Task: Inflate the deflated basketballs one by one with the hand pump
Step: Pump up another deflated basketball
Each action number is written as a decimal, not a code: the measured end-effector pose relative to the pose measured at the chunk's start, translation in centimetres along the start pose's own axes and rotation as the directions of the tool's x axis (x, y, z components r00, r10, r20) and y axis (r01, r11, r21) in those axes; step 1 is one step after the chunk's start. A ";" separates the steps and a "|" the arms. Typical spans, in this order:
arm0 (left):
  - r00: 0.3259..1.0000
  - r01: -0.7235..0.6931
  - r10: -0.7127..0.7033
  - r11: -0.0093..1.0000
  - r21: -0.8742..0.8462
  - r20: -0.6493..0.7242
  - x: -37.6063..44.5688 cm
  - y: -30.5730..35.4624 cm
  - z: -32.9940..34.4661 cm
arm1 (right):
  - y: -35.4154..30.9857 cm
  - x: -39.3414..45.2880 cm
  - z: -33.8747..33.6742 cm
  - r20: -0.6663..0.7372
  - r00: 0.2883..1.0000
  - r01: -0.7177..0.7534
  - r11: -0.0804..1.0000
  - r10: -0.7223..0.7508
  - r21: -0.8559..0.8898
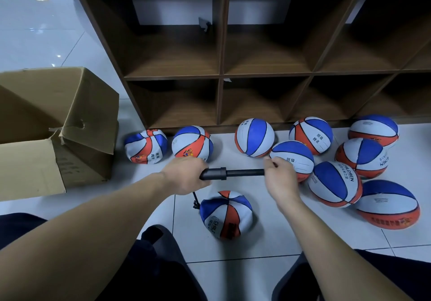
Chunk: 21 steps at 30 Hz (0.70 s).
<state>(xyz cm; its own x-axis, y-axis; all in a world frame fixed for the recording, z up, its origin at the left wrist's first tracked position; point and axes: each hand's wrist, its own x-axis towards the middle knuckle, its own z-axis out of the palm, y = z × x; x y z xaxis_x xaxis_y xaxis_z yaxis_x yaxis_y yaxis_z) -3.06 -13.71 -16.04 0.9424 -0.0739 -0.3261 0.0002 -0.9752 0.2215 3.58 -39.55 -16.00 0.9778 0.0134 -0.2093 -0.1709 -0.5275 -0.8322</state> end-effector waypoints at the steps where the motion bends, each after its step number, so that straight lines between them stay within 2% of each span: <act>1: 1.000 0.008 -0.008 1.000 -0.006 0.011 -0.1 -0.3 0.0 | 0.3 0.5 -0.5 -0.012 0.999 -0.032 0.999 0.032 0.014; 4: 1.000 0.009 -0.009 1.000 0.004 0.027 0.0 0.3 0.2 | 0.4 0.7 -0.6 -0.041 0.994 -0.101 0.993 0.104 0.060; 9: 1.000 -0.007 0.007 0.999 0.045 -0.015 0.1 1.6 -0.2 | -0.8 -2.0 1.6 -0.083 0.995 -0.054 0.997 0.058 0.051; 17: 0.998 -0.028 0.031 0.997 0.066 -0.046 -0.1 3.8 -0.2 | -1.6 -3.6 4.3 0.005 0.997 -0.078 0.990 0.078 0.114; 21: 0.998 -0.046 0.048 0.996 0.076 -0.035 0.0 4.1 -0.3 | -1.8 -4.2 4.8 0.029 0.997 -0.080 0.993 0.077 0.092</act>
<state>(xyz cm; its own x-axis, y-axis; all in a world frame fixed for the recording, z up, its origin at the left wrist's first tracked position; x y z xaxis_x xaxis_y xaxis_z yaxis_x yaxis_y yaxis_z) -2.96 -17.63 -14.91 0.9526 -0.1137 -0.2823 -0.0684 -0.9839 0.1653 -0.80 -34.59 -16.13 0.9577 -0.0027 -0.2878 -0.2587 -0.4466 -0.8565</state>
